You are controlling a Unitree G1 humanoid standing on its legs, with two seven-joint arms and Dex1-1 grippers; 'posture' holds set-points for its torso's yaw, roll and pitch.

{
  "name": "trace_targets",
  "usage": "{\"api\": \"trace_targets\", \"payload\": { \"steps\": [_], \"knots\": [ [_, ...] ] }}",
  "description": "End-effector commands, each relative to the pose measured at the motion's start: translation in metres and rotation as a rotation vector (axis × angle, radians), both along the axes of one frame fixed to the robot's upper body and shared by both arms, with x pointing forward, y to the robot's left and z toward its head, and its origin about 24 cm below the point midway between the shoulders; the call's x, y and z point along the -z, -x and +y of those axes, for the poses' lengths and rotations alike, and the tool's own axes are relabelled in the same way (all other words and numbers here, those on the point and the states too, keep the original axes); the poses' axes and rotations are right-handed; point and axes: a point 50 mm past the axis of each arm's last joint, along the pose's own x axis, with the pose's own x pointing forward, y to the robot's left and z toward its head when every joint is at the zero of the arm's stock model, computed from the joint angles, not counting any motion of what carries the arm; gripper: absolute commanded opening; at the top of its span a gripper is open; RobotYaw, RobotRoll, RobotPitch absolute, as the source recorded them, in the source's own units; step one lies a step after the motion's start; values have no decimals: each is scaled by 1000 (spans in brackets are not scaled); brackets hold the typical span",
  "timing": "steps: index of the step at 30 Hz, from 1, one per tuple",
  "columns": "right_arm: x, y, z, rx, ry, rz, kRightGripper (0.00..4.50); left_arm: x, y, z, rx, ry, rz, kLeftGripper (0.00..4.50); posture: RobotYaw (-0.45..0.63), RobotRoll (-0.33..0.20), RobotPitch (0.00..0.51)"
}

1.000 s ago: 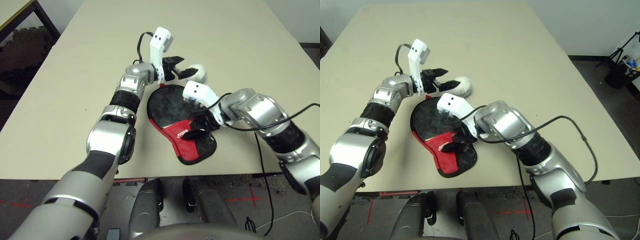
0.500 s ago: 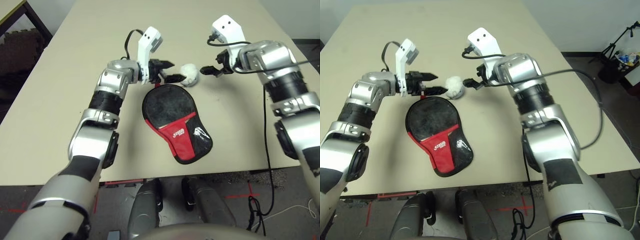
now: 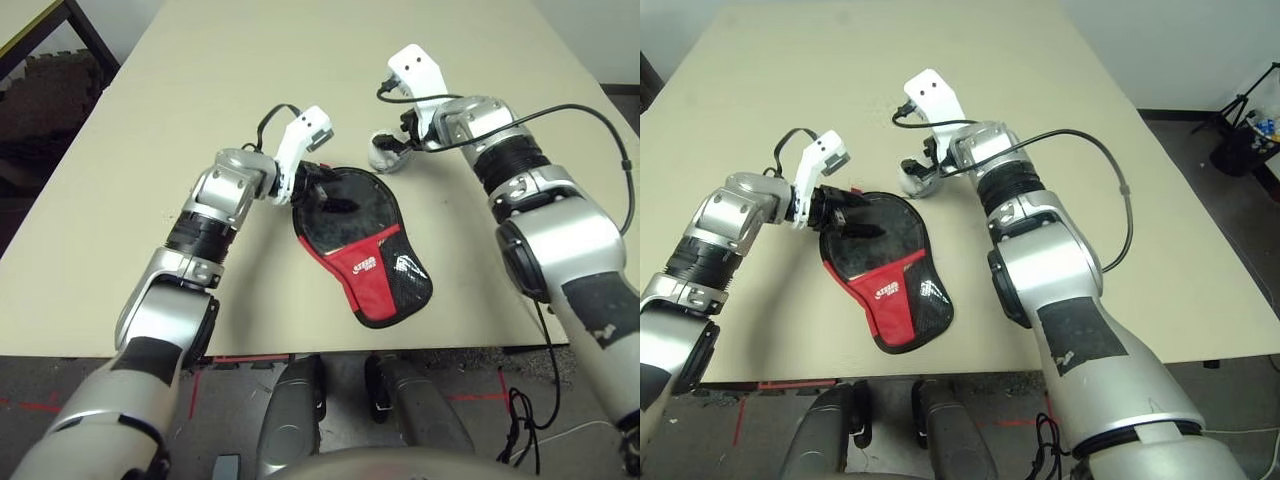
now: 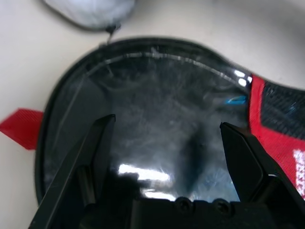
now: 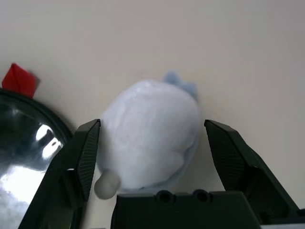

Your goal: Store the ping-pong paddle in its case and zip it.

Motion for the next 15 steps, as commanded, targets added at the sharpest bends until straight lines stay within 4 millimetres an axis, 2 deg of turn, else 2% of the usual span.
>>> {"api": "trace_targets", "payload": {
  "steps": [1,3,9,15],
  "knots": [
    [8,1,0,13,-6,38,4341,8,0,-2,-2,-33,14,4492,-45,0,132],
    [11,2,0,31,-13,54,4032,8,0,-3,-2,-34,13,4500,-52,0,136],
    [16,1,-6,82,6,45,2075,10,-4,-7,-3,-45,13,4500,-68,0,142],
    [15,-1,-13,103,44,6,380,18,-7,-10,-28,-42,26,4500,-83,0,151]
  ]
}}
